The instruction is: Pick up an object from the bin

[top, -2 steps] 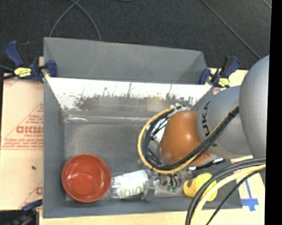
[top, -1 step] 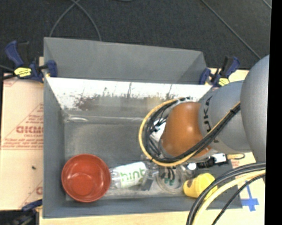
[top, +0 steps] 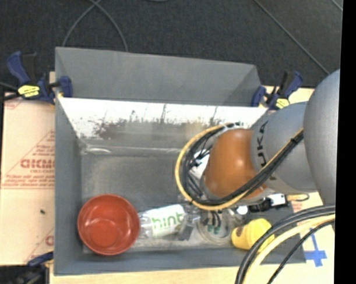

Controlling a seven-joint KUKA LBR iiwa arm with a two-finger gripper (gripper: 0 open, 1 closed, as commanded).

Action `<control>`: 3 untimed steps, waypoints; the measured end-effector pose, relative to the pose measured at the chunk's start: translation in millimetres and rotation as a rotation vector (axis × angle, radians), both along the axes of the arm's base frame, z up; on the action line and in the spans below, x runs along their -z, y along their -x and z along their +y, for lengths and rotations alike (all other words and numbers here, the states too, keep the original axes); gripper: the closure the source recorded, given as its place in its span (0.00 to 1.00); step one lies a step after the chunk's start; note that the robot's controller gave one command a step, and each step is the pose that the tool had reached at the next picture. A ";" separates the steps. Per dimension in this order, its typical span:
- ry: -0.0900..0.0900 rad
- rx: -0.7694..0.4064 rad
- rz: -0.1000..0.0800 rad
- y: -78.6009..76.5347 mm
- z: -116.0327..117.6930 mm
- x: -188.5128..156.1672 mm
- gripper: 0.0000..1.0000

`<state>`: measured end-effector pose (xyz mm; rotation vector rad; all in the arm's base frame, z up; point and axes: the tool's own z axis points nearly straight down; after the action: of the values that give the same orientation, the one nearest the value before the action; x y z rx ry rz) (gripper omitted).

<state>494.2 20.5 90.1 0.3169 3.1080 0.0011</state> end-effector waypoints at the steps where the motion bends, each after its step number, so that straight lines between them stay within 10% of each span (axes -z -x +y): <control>1: 0.002 -0.005 -0.008 3.7 8.3 -15.1 1.00; 2: 0.002 -0.043 -0.001 6.8 -1.2 1.6 1.00; 3: 0.002 -0.007 -0.003 12.3 -15.8 -109.6 1.00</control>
Offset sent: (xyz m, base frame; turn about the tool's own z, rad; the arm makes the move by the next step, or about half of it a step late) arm -0.0074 -0.0005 -0.0019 -0.0439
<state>481.9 4.7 199.7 0.3059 3.1060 -0.0014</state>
